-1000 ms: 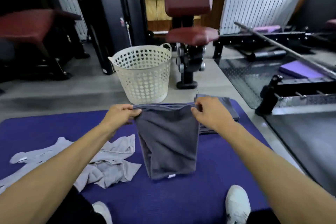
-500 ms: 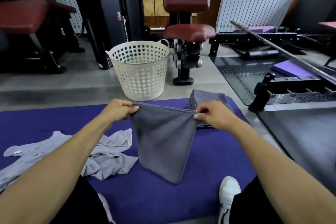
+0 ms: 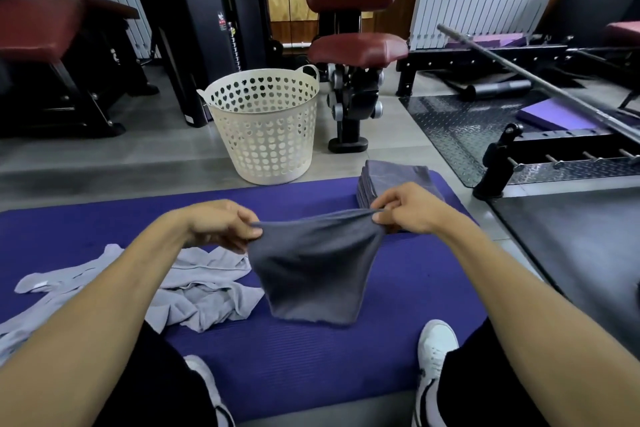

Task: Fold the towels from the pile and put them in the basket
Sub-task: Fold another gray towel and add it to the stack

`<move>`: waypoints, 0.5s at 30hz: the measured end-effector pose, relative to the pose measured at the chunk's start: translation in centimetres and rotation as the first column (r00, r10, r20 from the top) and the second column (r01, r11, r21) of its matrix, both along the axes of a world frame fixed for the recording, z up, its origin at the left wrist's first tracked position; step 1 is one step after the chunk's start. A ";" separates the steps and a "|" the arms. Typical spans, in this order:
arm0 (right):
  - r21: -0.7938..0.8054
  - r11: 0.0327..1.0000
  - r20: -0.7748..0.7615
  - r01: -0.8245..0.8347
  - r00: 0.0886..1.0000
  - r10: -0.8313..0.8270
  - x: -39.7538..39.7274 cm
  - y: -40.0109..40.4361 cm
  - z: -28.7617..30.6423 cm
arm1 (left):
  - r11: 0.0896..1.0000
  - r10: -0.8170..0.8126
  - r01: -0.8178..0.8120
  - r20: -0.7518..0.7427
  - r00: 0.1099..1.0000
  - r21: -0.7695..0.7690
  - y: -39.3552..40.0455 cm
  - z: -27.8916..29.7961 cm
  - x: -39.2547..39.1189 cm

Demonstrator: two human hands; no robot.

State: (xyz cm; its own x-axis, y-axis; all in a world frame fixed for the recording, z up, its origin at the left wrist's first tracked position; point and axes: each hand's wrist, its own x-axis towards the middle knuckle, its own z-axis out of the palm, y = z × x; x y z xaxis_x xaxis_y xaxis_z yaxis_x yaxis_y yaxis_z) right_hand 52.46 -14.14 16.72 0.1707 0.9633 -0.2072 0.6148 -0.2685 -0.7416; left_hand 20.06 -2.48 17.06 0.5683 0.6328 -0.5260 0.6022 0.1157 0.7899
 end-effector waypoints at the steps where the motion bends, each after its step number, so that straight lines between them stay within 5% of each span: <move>1: -0.073 0.996 -0.017 -0.058 0.998 0.057 0.4 -0.2 -0.2 | 0.997 -0.057 0.056 -0.029 0.998 -0.052 -0.3 0.1 -0.3; 6: -0.215 0.974 0.008 -0.075 0.997 0.079 0.9 0.7 -1.2 | 0.990 0.142 -0.142 -0.012 0.990 -0.001 0.4 -1.7 0.7; 10: -0.236 0.972 0.086 -0.009 0.996 0.030 0.9 3.0 -3.3 | 0.922 0.308 -0.263 -0.127 0.943 0.284 1.3 -5.0 3.1; 13: -0.042 0.991 0.058 0.128 0.990 -0.125 0.5 4.7 -3.9 | 0.673 0.459 -0.356 0.012 0.889 0.648 1.5 -6.6 5.1; 15: 0.148 0.956 -0.038 0.253 0.967 -0.250 0.1 5.5 -3.4 | 0.559 0.455 -0.466 0.216 0.864 0.686 1.7 -6.1 6.0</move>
